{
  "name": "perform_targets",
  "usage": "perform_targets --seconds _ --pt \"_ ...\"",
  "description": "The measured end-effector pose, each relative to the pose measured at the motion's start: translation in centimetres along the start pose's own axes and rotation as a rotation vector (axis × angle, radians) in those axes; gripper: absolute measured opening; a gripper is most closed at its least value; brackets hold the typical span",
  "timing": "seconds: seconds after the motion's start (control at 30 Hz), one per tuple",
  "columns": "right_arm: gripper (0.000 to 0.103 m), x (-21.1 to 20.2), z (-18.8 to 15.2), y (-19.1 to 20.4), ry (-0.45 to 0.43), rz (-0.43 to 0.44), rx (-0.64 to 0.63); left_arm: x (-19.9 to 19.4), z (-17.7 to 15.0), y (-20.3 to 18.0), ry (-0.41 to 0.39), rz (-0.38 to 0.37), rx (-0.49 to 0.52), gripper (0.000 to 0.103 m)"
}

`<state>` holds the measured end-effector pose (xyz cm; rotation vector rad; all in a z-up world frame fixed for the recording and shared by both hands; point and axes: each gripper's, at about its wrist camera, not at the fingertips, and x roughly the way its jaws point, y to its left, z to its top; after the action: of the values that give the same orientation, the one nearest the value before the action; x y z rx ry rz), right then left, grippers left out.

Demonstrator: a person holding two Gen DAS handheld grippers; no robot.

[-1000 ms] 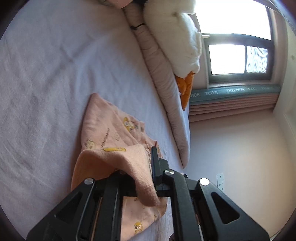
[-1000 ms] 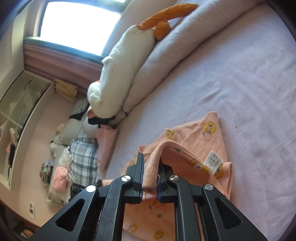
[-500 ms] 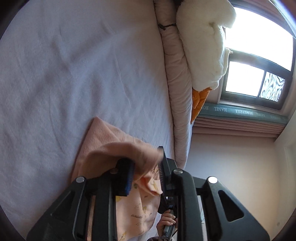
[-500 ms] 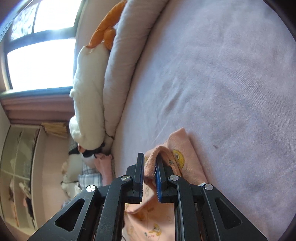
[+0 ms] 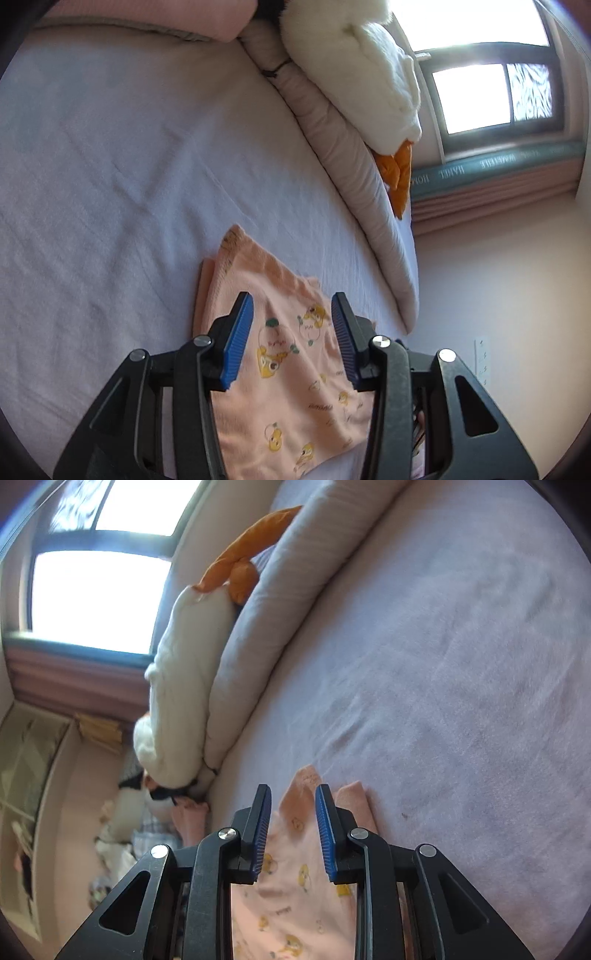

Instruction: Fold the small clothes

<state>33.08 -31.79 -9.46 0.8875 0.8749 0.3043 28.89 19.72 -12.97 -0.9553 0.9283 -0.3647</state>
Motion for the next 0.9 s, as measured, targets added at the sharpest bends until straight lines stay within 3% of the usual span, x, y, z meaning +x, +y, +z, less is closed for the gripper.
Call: perform_targets --seconds 0.1,0.23,0.43,0.6,0.67,0.9 --pt "0.025 0.0 0.0 1.2 0.006 -0.088 -0.122 -0.7 -2.4 -0.6 0.039 0.027 0.088 0.043" --pt "0.046 1.9 0.4 2.1 0.057 -0.128 -0.186 -1.3 -5.5 -0.5 0.072 0.052 0.141 0.044" --pt "0.046 4.8 0.9 2.7 0.082 -0.258 -0.300 -2.4 -9.3 0.2 0.112 0.054 0.184 0.044" --pt "0.046 5.2 1.1 4.1 0.051 -0.297 -0.388 -2.6 -10.7 0.2 0.144 0.066 0.221 0.044" --pt "0.046 4.7 1.2 5.1 0.012 -0.255 -0.412 -2.9 -11.3 0.1 0.143 0.040 0.230 0.044" --pt "0.046 7.0 0.8 4.6 0.119 -0.285 -0.419 -1.8 -12.0 -0.5 0.172 0.028 0.241 0.044"
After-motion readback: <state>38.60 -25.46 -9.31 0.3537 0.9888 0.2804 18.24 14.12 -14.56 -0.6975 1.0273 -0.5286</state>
